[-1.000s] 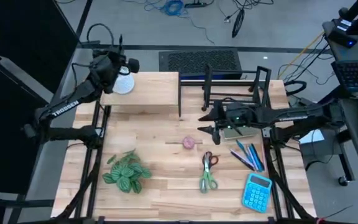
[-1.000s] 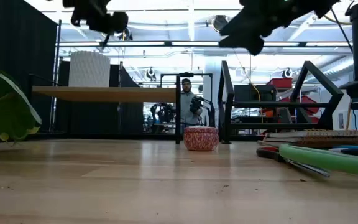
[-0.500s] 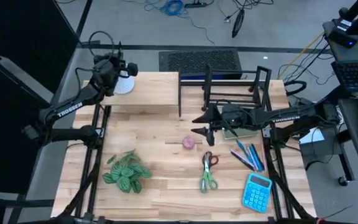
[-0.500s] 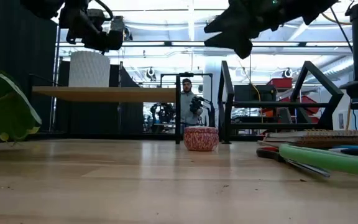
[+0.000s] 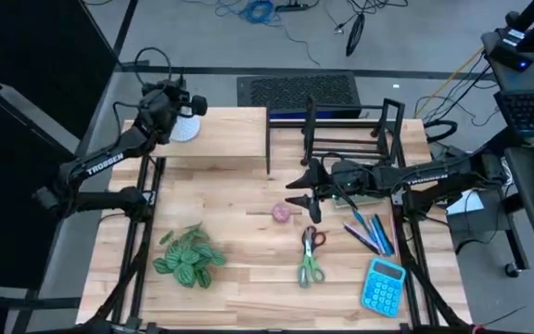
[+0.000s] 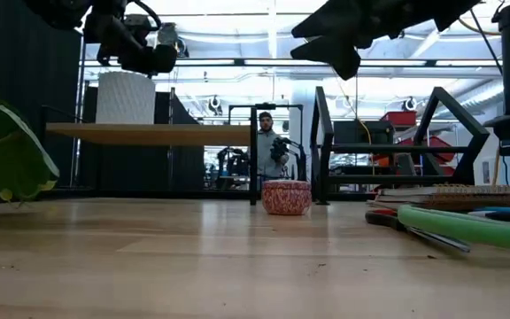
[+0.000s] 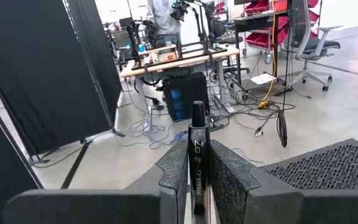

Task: Stock shelves
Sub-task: Put the black pen into the white pen holder

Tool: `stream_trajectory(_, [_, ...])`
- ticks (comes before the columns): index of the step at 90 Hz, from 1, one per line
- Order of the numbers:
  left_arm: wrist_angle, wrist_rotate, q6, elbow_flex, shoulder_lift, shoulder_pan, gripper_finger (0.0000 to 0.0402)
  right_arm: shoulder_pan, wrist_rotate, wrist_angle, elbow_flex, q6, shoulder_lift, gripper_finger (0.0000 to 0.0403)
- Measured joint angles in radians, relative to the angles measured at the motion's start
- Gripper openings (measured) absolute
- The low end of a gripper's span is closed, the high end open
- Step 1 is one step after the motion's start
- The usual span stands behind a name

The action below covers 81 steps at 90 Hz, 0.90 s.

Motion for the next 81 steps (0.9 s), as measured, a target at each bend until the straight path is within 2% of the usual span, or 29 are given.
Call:
stream_trajectory(19, [-0.013,0.049,0.043,0.015,-0.010,-0.003,0.0061,0.000,-0.001,0.000,0.000,0.008,0.000,0.0183])
stream_trajectory(46, [-0.057,0.094,0.050,0.078,-0.095,-0.063,0.0162,0.005,-0.006,-0.065,0.000,0.004,-0.021,0.0183])
stream_trajectory(57, [-0.057,0.119,0.045,0.092,-0.135,-0.130,0.0184,0.029,-0.006,-0.239,0.000,0.011,-0.095,0.0183])
stream_trajectory(72, [-0.058,0.274,0.038,0.093,-0.156,-0.260,0.0189,0.093,-0.004,-0.565,0.000,0.128,-0.176,0.0183])
stream_trajectory(81, [-0.065,0.309,-0.022,0.093,-0.139,-0.358,0.0189,0.150,0.002,-0.773,-0.002,0.232,-0.169,0.0183])
